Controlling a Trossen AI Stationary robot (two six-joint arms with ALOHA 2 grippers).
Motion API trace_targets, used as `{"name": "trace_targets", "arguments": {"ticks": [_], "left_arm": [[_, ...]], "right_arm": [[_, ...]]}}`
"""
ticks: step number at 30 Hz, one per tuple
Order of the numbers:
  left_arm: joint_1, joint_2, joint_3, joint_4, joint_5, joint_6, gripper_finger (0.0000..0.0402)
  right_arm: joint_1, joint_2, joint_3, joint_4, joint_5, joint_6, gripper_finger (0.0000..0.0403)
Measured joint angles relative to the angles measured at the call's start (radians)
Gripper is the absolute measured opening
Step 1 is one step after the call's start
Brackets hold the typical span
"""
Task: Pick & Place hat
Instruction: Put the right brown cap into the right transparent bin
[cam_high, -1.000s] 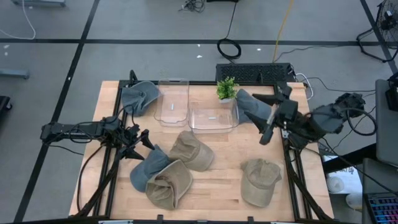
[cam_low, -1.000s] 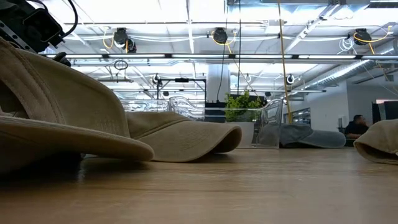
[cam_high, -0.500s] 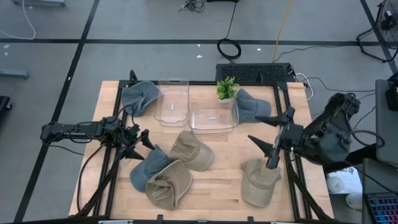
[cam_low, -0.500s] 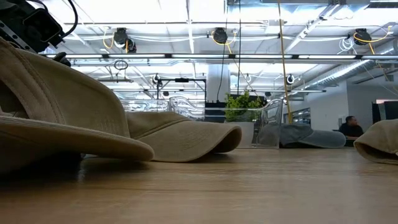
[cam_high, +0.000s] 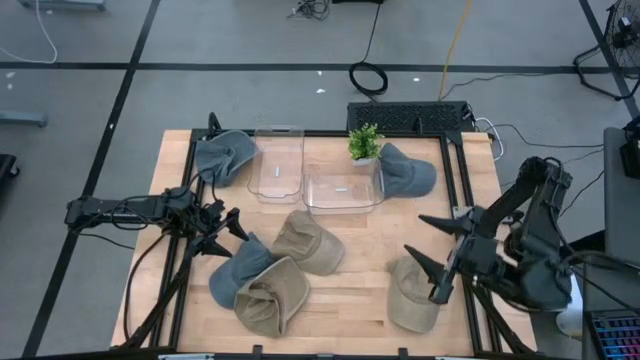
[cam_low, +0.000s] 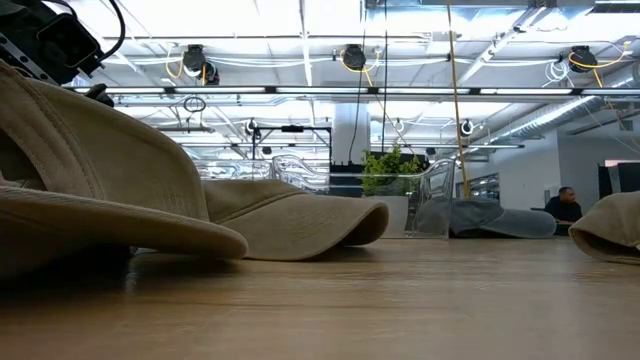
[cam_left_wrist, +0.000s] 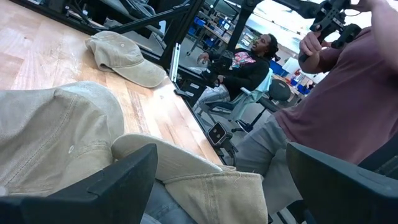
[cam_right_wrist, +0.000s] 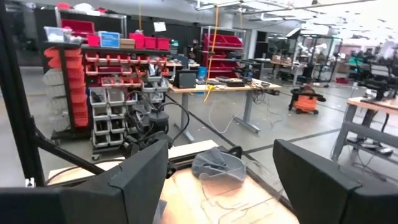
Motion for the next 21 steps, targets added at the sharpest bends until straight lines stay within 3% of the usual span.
{"name": "trace_targets", "arguments": {"ticks": [21], "left_arm": [[0.0, 0.0, 0.0, 0.0, 0.0, 0.0, 0.0361]], "right_arm": [[0.212, 0.091, 0.0, 0.121, 0.03, 0.034, 0.0279]]}}
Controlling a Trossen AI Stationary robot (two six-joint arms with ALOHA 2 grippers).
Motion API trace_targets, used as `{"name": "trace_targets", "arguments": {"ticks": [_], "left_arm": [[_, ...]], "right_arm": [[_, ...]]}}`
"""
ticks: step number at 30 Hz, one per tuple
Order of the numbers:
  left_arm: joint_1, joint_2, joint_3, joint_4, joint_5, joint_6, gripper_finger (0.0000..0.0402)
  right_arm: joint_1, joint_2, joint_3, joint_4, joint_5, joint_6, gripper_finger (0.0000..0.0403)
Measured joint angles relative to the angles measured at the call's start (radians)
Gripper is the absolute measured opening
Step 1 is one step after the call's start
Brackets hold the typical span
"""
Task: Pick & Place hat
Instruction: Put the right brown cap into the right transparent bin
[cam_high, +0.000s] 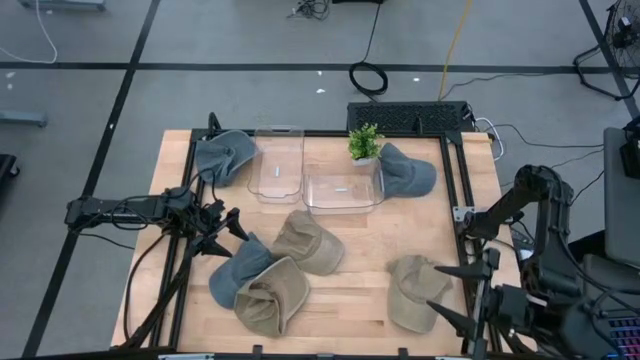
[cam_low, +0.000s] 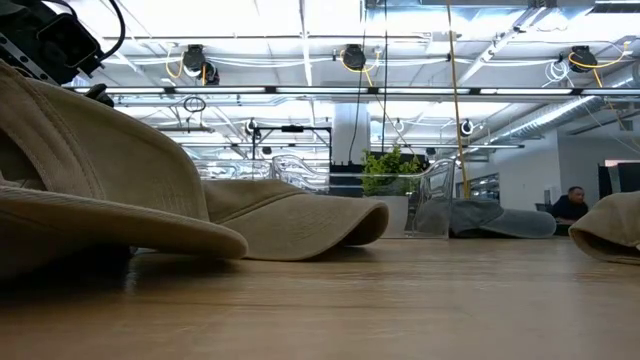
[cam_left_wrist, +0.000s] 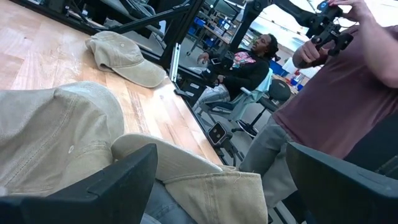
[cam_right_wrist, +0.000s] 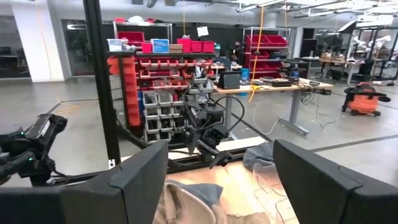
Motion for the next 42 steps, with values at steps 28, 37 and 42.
{"name": "trace_targets", "arguments": {"ticks": [28, 37, 42], "left_arm": [[0.0, 0.0, 0.0, 0.0, 0.0, 0.0, 0.0361], [0.0, 0.0, 0.0, 0.0, 0.0, 0.0, 0.0361], [0.0, 0.0, 0.0, 0.0, 0.0, 0.0, 0.0361]], "right_arm": [[-0.228, -0.07, 0.0, -0.159, -0.511, 0.059, 0.0279], [-0.33, -0.093, 0.0, -0.338, -0.801, 0.267, 0.0279], [-0.334, -0.094, 0.0, -0.417, -0.903, 0.445, 0.0279]]}}
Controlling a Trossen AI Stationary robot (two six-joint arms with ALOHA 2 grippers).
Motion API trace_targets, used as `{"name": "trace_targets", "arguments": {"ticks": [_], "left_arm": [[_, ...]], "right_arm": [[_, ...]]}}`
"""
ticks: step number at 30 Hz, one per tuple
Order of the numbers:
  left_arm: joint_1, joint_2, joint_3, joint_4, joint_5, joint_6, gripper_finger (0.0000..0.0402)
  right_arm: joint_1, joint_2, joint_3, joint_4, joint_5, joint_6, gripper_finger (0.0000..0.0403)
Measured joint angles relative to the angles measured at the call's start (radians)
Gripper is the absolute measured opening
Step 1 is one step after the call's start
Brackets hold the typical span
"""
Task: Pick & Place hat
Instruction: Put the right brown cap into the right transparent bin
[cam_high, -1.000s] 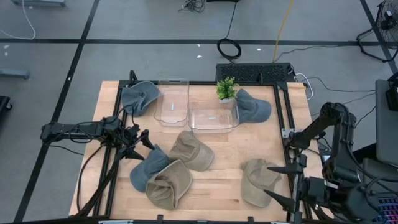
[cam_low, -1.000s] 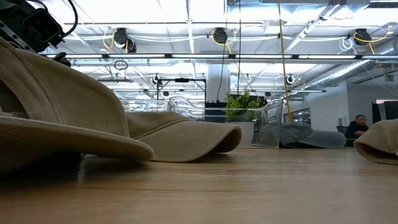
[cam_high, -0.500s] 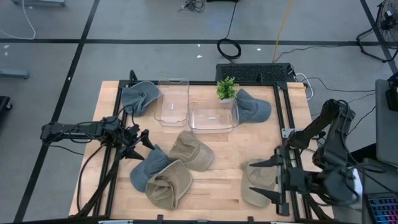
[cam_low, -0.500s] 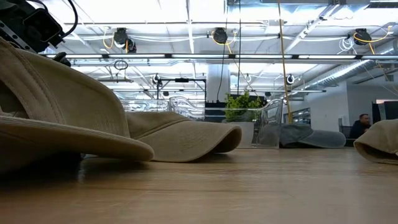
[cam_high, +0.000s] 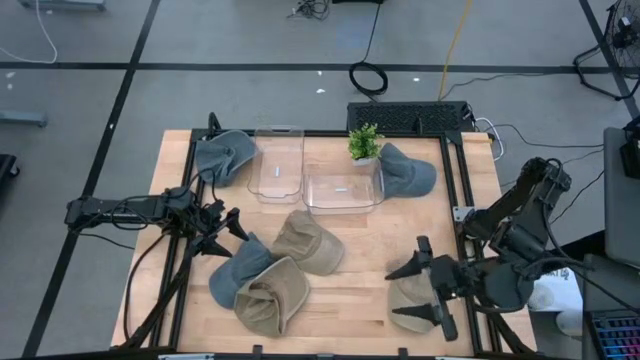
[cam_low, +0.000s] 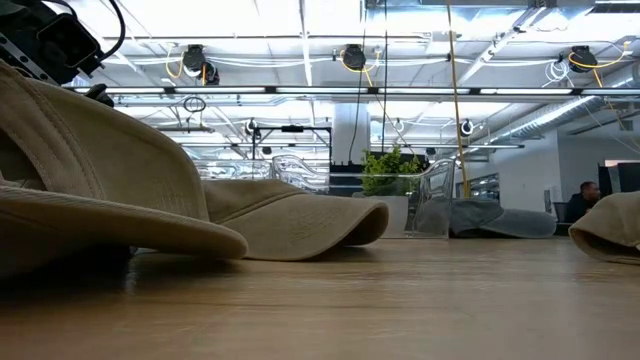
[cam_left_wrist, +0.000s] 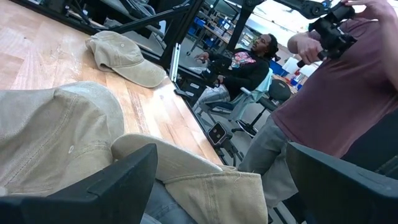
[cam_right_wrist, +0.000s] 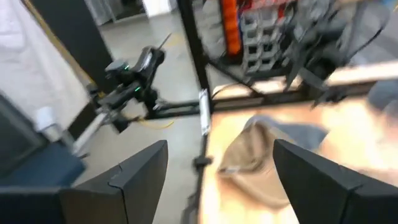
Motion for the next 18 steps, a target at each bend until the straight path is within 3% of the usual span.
{"name": "trace_targets", "arguments": {"ticks": [8, 18], "left_arm": [[0.0, 0.0, 0.0, 0.0, 0.0, 0.0, 0.0361], [0.0, 0.0, 0.0, 0.0, 0.0, 0.0, 0.0361]], "right_arm": [[-0.006, 0.0, 0.0, -0.102, -0.164, 0.266, 0.0279], [-0.029, 0.001, 0.0, -0.223, -0.506, 0.527, 0.0279]]}}
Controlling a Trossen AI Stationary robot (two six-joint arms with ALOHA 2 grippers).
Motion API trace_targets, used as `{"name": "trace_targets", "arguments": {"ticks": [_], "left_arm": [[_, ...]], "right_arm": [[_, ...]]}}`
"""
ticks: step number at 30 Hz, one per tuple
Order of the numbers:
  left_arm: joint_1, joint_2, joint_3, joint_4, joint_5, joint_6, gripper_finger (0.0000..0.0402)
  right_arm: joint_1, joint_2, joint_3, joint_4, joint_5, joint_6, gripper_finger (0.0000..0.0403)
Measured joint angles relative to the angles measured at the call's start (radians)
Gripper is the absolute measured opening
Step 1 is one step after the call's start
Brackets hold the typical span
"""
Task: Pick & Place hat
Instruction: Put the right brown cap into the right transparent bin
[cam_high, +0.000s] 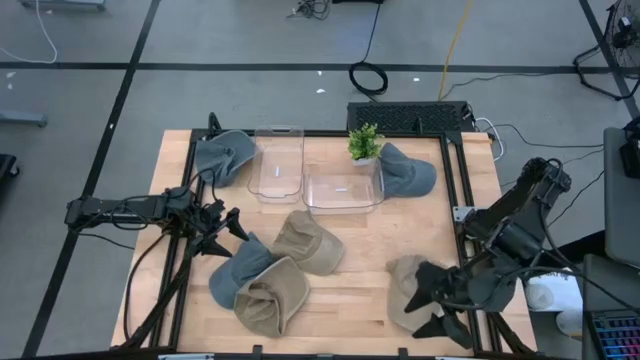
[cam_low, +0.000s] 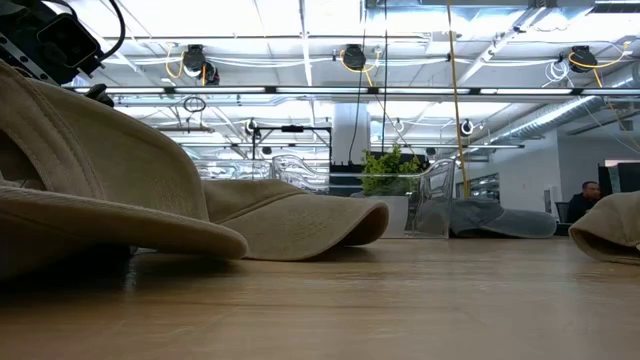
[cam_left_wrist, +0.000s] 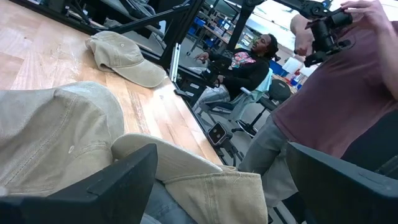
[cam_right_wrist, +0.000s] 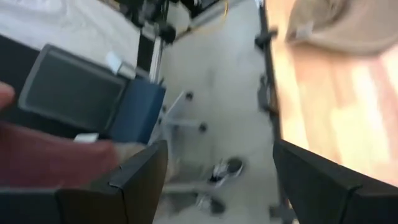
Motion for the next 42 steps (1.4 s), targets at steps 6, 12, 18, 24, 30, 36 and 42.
{"name": "trace_targets", "arguments": {"ticks": [6, 12, 18, 24, 30, 36, 42], "left_arm": [[0.0, 0.0, 0.0, 0.0, 0.0, 0.0, 0.0361], [0.0, 0.0, 0.0, 0.0, 0.0, 0.0, 0.0361], [0.0, 0.0, 0.0, 0.0, 0.0, 0.0, 0.0361], [0.0, 0.0, 0.0, 0.0, 0.0, 0.0, 0.0361], [0.0, 0.0, 0.0, 0.0, 0.0, 0.0, 0.0361], [0.0, 0.0, 0.0, 0.0, 0.0, 0.0, 0.0361], [0.0, 0.0, 0.0, 0.0, 0.0, 0.0, 0.0361]], "right_arm": [[-0.007, 0.0, -0.005, -0.05, -0.158, 0.09, 0.0279], [-0.008, 0.001, -0.051, -0.053, -0.278, 0.146, 0.0279], [-0.003, 0.001, -0.117, -0.057, -0.285, 0.158, 0.0279], [0.021, 0.014, -0.134, -0.05, -0.214, 0.16, 0.0279], [0.066, 0.053, -0.135, -0.036, -0.217, 0.18, 0.0279], [0.089, 0.069, -0.135, -0.092, -0.197, 0.171, 0.0279], [0.09, 0.076, -0.134, -0.218, -0.093, 0.087, 0.0279]]}}
